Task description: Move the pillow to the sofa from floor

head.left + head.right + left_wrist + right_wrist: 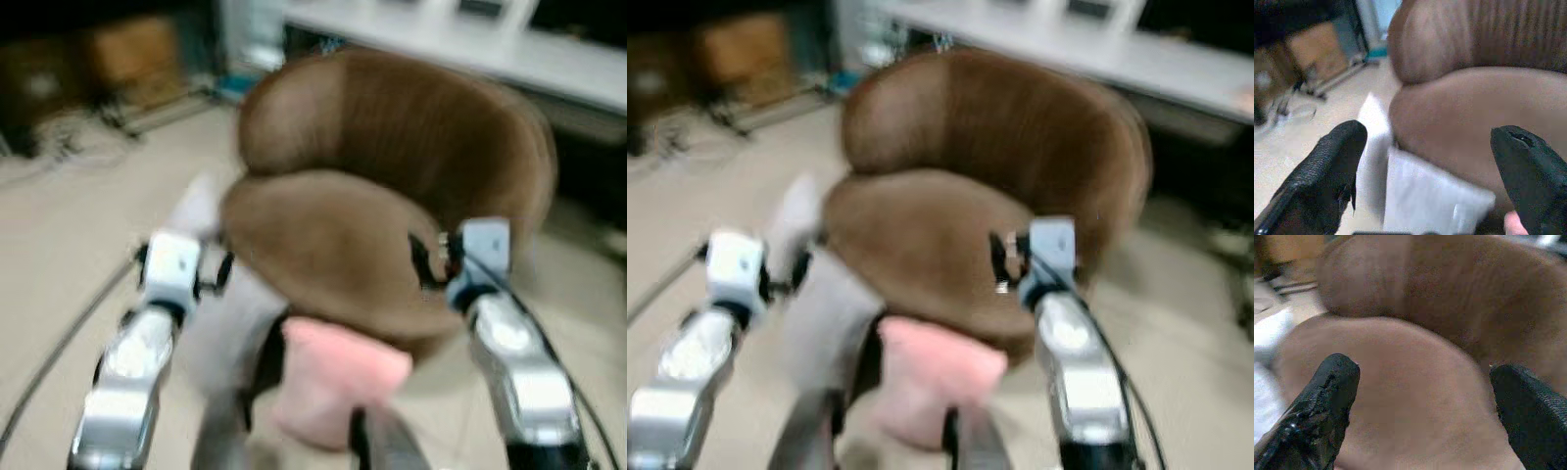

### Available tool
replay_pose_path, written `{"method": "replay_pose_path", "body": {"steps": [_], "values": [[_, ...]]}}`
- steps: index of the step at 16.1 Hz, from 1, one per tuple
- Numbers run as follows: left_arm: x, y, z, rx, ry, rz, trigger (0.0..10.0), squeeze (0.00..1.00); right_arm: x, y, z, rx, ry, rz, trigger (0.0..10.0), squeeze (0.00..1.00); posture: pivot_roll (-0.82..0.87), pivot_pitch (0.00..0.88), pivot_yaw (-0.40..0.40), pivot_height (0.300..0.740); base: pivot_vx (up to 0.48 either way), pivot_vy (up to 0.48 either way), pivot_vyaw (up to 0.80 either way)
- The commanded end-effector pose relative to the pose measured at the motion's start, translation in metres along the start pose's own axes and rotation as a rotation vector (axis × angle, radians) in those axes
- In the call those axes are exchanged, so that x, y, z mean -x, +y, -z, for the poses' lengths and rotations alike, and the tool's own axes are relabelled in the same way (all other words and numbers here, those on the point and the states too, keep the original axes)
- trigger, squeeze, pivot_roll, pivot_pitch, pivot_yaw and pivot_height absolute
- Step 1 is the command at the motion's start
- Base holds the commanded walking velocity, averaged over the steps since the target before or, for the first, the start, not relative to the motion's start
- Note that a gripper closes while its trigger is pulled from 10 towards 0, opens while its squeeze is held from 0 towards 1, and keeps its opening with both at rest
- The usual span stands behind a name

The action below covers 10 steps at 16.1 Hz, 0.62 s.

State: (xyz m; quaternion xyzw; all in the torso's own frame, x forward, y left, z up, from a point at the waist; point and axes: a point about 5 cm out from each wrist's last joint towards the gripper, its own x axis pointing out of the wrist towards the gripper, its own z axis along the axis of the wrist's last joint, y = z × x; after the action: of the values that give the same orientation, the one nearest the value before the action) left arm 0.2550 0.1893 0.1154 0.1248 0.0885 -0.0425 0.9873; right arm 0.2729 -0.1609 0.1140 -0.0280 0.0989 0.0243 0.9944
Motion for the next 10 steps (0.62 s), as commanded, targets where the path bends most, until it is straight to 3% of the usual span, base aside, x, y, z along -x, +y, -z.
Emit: {"method": "replay_pose_path", "body": {"steps": [1,10], "values": [[-0.0023,0.0017,-0.0092,-0.013,-0.034,-0.008,10.0,0.06,-0.0001,-0.0005,-0.0041,0.016,-0.018,-0.004,10.0,0.0,-0.11,0.0,-0.092,0.575,0.0,0.0,0.0],[-0.0008,0.006,-0.0074,-0.01,-0.032,-0.049,10.0,0.03,-0.0033,0.0,-0.0037,0.028,-0.011,-0.015,10.0,0.0,-0.1,0.0,-0.106,0.575,0.0,0.0,0.0]]}}
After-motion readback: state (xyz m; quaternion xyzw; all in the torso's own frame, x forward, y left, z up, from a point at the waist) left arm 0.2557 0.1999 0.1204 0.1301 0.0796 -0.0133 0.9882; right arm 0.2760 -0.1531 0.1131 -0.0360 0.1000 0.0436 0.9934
